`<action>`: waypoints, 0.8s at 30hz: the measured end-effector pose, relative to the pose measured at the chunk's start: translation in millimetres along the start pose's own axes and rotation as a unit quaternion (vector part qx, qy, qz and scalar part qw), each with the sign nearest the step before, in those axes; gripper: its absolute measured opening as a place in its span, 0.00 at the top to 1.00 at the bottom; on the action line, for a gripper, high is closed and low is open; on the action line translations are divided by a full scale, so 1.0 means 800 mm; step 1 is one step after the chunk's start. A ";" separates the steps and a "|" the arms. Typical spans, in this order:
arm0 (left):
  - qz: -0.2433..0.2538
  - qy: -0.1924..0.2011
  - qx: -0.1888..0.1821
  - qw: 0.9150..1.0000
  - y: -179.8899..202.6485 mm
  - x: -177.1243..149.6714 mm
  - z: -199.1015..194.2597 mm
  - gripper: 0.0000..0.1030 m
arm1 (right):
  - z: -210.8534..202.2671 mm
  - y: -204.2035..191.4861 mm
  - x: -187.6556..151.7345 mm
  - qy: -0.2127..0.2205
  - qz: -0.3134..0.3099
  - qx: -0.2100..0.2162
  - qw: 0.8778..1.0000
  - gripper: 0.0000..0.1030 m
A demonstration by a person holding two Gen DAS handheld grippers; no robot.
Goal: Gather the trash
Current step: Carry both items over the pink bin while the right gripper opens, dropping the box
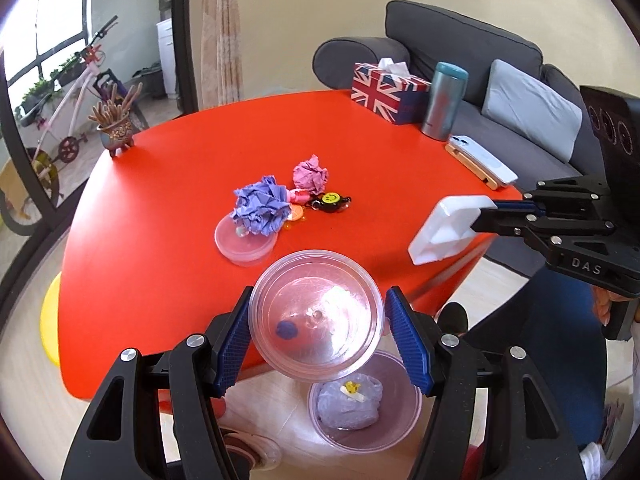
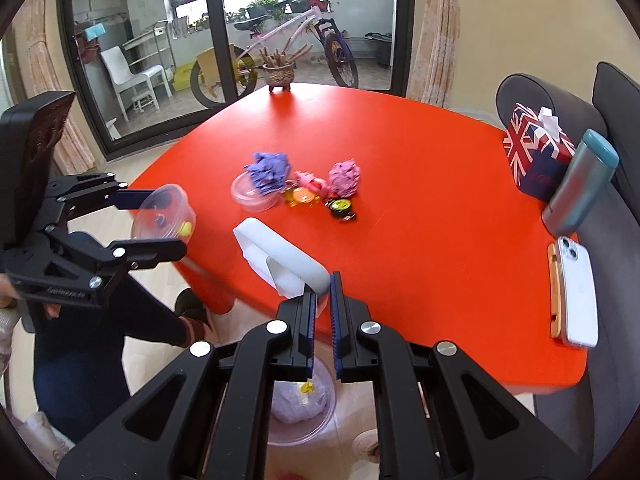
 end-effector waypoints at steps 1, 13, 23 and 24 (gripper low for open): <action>0.000 0.000 -0.002 1.000 0.001 -0.003 -0.002 0.39 | -0.004 -0.005 -0.005 0.000 -0.001 0.003 1.000 0.94; -0.003 0.000 -0.018 1.000 0.014 -0.052 -0.025 0.39 | -0.009 -0.052 -0.073 -0.033 0.000 0.040 0.999 0.94; -0.012 -0.009 -0.031 0.999 0.017 -0.071 -0.024 0.39 | 0.009 -0.072 -0.107 -0.059 0.003 0.064 0.996 0.94; -0.012 -0.009 -0.031 0.999 0.017 -0.071 -0.024 0.39 | 0.009 -0.074 -0.107 -0.059 0.001 0.065 0.996 0.92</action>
Point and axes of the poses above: each gripper's, at about its wrist camera, not at the fingertips, and z roughly the way its jaws point, y to its right, x to its top, the point moved 9 cm from there along z, roughly the way its jaws point, and after that the axes turned 4 degrees about -z, right-handed, at the moved point
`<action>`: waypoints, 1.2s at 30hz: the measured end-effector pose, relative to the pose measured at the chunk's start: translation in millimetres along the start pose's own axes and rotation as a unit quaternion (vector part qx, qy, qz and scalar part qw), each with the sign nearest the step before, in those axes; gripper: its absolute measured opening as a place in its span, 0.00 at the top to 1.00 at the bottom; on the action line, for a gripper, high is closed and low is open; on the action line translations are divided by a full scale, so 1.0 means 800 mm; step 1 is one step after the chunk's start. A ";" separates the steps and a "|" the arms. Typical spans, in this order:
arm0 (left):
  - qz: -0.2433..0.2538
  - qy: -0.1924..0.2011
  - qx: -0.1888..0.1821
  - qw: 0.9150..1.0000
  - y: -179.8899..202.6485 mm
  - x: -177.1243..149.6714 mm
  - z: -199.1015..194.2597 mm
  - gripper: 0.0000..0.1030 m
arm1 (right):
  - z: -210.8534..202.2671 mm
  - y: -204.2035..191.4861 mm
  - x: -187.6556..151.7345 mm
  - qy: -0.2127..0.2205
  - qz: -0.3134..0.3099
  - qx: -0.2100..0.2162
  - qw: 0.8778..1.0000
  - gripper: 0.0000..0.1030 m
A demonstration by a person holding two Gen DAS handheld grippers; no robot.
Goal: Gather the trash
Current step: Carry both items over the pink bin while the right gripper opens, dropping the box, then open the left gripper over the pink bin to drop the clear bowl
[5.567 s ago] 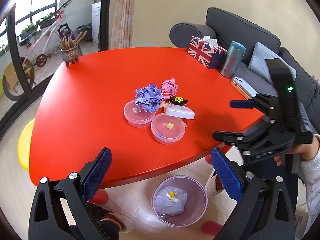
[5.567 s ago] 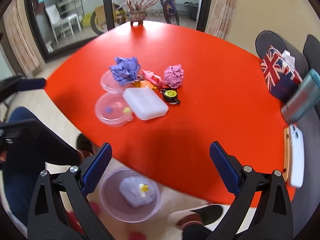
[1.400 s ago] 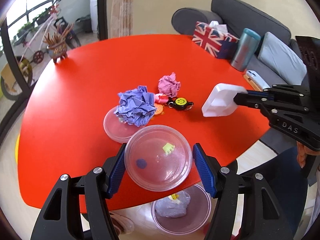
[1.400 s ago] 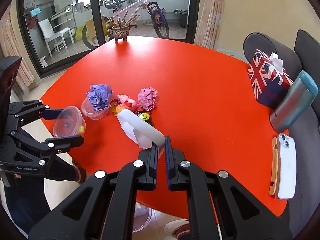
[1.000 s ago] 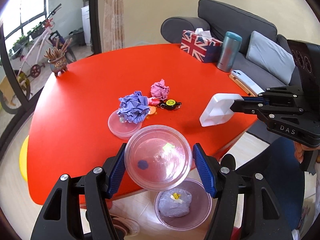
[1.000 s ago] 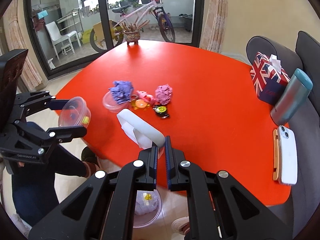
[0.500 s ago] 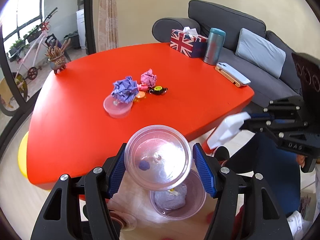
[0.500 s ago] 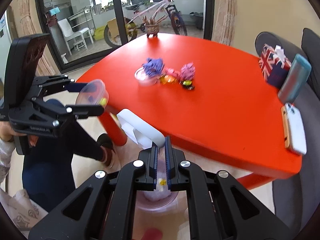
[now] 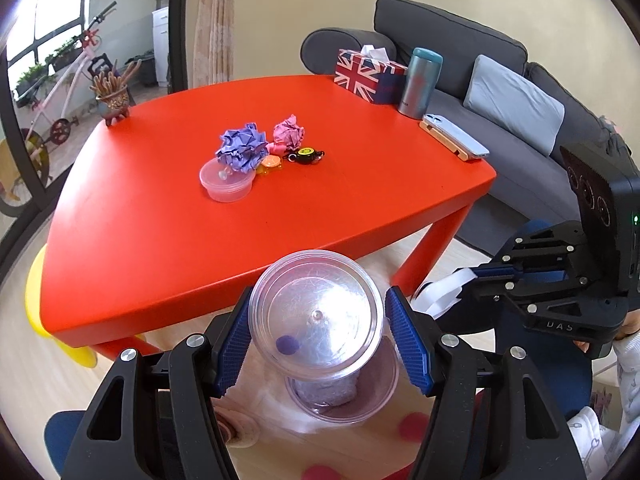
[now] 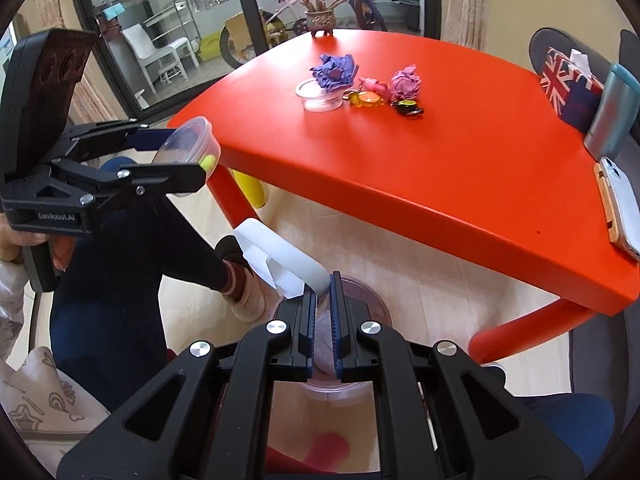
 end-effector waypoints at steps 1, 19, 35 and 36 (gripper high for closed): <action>0.000 0.000 -0.001 1.000 0.000 0.000 0.000 0.39 | 0.000 -0.002 0.000 0.001 -0.001 0.003 1.000 0.91; 0.015 -0.016 -0.013 1.000 0.015 -0.006 0.007 0.39 | -0.008 0.018 0.006 0.018 0.030 -0.014 0.999 0.11; 0.037 -0.031 -0.033 0.998 0.038 -0.012 0.011 0.38 | -0.026 0.046 0.008 0.034 0.065 -0.039 0.997 0.05; 0.038 -0.032 -0.034 0.998 0.040 -0.012 0.012 0.38 | -0.027 0.049 0.007 0.034 0.067 -0.042 0.996 0.05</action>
Point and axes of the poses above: each gripper's, at about its wrist camera, not at the fingertips, and z roughly the way its jaws point, y to its right, x to its top, the point moved 9 cm from there along z, roughly the way its jaws point, and after that the axes turned 4 degrees about -z, right-handed, at the moved point
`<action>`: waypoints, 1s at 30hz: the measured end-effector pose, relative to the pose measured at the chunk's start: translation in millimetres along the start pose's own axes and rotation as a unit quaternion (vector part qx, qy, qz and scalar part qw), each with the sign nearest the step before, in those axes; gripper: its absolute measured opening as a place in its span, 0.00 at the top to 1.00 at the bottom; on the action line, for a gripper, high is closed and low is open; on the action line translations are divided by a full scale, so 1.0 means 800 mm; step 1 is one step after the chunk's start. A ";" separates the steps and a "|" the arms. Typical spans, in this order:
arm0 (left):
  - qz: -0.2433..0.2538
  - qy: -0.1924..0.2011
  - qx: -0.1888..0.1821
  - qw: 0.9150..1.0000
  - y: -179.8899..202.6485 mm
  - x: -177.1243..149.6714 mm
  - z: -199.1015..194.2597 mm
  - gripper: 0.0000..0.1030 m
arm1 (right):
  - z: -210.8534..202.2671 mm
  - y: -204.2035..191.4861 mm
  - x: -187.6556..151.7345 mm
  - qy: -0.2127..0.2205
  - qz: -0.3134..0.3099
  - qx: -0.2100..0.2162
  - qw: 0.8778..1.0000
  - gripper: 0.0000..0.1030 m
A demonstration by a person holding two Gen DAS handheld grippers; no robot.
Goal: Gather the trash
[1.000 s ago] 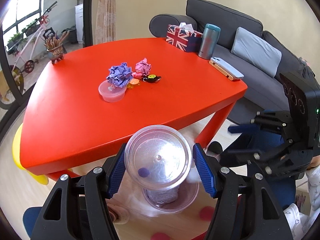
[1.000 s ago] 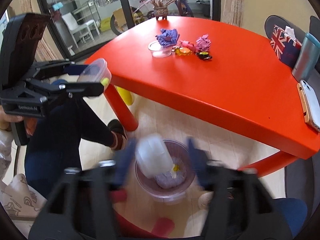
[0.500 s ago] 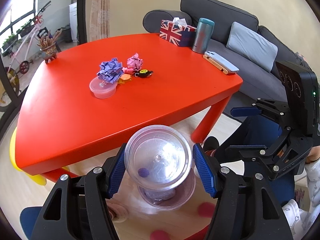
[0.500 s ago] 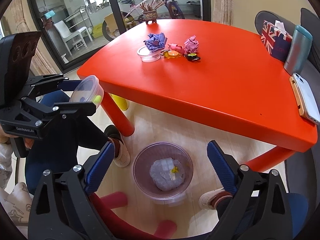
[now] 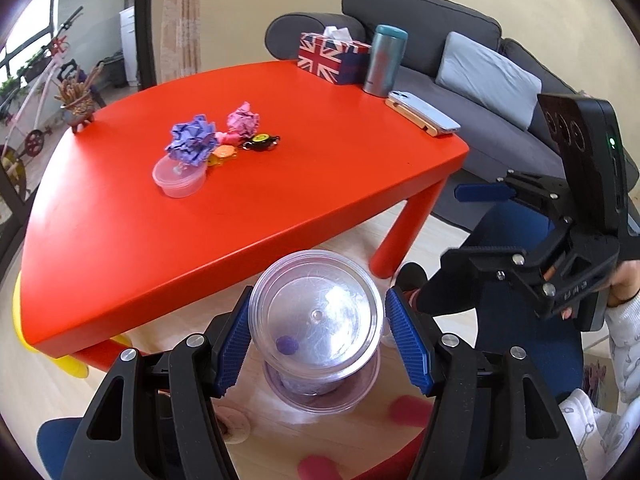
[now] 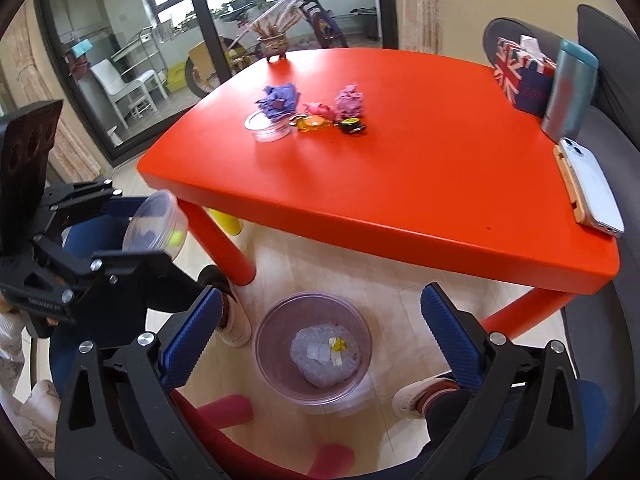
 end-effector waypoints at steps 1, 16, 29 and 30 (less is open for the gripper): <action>0.001 -0.001 -0.002 1.000 0.002 0.000 0.001 0.38 | -0.001 0.004 0.000 0.000 0.003 -0.003 1.000 0.05; 0.001 0.007 -0.002 1.000 0.015 0.007 0.007 0.08 | -0.019 0.031 0.004 0.019 0.026 -0.019 0.999 0.05; -0.018 0.009 0.012 1.000 -0.002 0.007 0.004 0.08 | -0.013 0.023 0.006 0.017 0.022 -0.013 1.000 0.05; -0.019 0.009 0.013 1.000 -0.002 0.006 0.005 0.08 | -0.013 0.022 0.006 0.017 0.022 -0.012 1.000 0.05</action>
Point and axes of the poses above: each gripper's, at about its wrist camera, not at the fingertips, and z roughly the way its jaws point, y to its right, x to its top, the point moved 9 cm from there along z, roughly the way its jaws point, and after that the axes turned 4 degrees about -z, right-handed, at the moved point
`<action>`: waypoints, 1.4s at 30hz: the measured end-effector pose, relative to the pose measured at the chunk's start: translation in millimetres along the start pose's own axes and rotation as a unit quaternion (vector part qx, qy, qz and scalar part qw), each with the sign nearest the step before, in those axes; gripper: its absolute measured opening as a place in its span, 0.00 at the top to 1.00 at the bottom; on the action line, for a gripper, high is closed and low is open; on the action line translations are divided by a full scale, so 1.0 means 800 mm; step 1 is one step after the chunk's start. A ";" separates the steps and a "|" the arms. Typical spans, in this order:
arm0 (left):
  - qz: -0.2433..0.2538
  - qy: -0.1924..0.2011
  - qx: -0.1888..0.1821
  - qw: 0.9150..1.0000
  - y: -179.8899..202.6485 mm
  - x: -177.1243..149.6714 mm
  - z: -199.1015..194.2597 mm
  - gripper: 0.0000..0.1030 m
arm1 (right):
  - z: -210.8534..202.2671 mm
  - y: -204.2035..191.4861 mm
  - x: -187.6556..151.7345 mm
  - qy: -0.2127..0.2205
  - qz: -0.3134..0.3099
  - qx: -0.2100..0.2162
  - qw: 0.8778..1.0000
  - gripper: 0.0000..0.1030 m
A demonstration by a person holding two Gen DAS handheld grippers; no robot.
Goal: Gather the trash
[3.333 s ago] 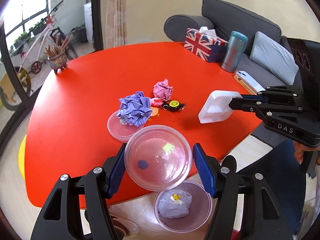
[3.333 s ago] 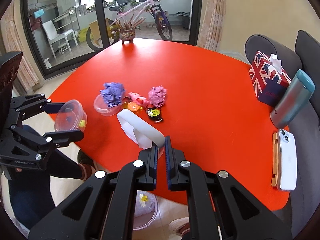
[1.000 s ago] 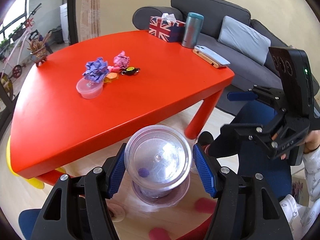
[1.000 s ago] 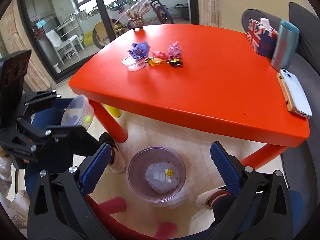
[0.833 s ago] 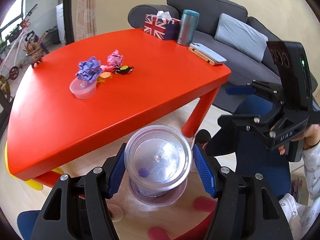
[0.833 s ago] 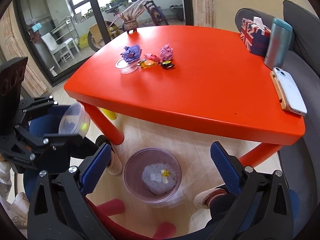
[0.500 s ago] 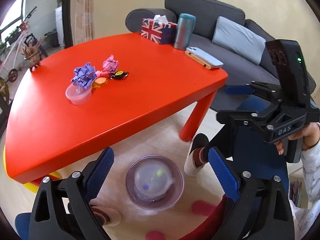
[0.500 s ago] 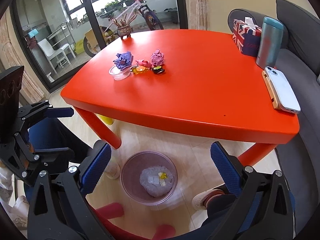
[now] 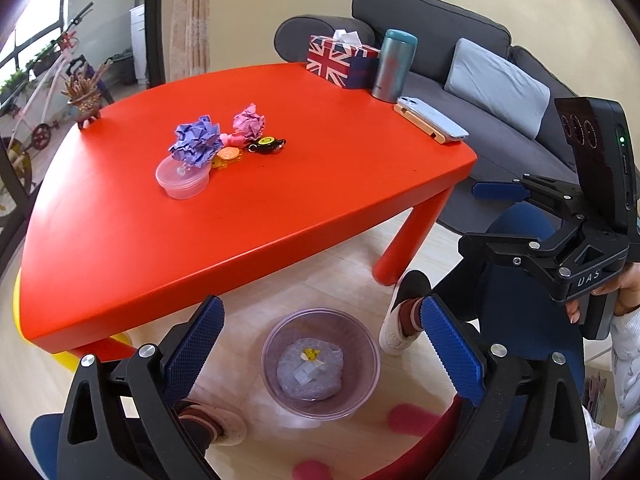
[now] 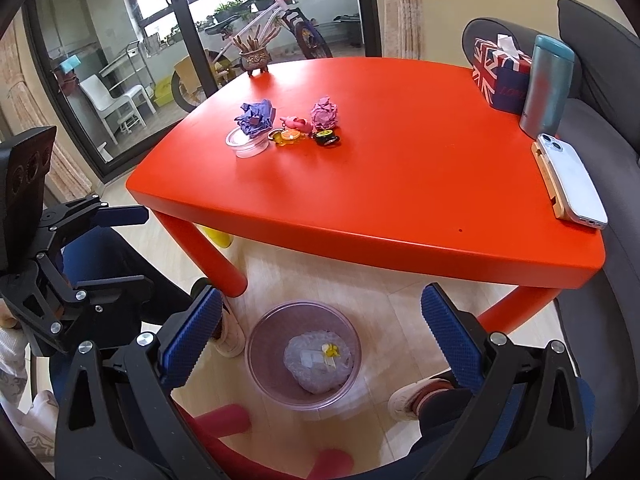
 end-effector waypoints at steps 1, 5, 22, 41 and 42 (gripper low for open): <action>-0.002 -0.001 0.000 1.000 -0.001 0.000 0.001 0.08 | 0.000 0.000 0.001 0.000 0.000 0.000 1.000 0.05; -0.007 0.001 0.002 1.000 -0.005 0.001 0.001 0.08 | 0.000 -0.004 0.005 0.002 -0.002 0.002 1.000 0.05; -0.042 0.026 0.022 0.999 -0.054 0.047 -0.010 0.08 | 0.012 -0.014 0.059 0.015 -0.019 0.014 1.000 0.05; -0.037 0.006 0.048 0.998 -0.108 0.127 0.024 0.08 | 0.043 -0.009 0.104 -0.005 -0.044 0.006 0.999 0.04; -0.034 0.003 0.048 0.998 -0.108 0.130 0.028 0.08 | 0.044 -0.008 0.104 -0.006 -0.044 0.005 0.999 0.05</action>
Point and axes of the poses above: each gripper's, at about its wrist camera, not at the fingertips, and z roughly the way its jaws point, y to its right, x to its top, the point moved 9 cm from there along z, roughly the way its jaws point, and after that the axes turned 4 degrees about -z, right-handed, at the moved point
